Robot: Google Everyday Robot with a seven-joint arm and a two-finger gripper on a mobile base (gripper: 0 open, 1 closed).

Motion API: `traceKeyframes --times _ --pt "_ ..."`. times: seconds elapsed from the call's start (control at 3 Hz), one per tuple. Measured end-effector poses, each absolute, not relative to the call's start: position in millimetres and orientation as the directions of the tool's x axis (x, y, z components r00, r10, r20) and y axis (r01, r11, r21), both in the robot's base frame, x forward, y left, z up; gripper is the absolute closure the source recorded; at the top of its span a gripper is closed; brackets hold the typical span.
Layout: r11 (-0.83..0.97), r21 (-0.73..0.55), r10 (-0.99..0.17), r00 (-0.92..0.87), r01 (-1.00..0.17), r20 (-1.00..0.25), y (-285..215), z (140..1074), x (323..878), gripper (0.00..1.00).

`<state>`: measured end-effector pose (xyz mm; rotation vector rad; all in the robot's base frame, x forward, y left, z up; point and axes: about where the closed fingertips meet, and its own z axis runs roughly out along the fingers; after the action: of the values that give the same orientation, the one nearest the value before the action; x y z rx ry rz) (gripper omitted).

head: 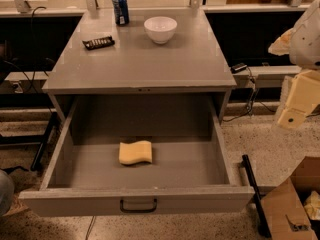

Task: Pick sponge from top drawer and place on counter

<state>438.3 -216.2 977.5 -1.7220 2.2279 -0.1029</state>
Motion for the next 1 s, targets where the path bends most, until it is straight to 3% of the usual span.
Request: traceKeyframes --times 0.33,1.0 --pt "0.265 -0.246 -0.952 -0.214 -0.932 -0.217 -212 972 439 0.0" --pt "0.213 -0.131 -0.907 -0.147 -0.968 -0.394 -134 870 435 0.0"
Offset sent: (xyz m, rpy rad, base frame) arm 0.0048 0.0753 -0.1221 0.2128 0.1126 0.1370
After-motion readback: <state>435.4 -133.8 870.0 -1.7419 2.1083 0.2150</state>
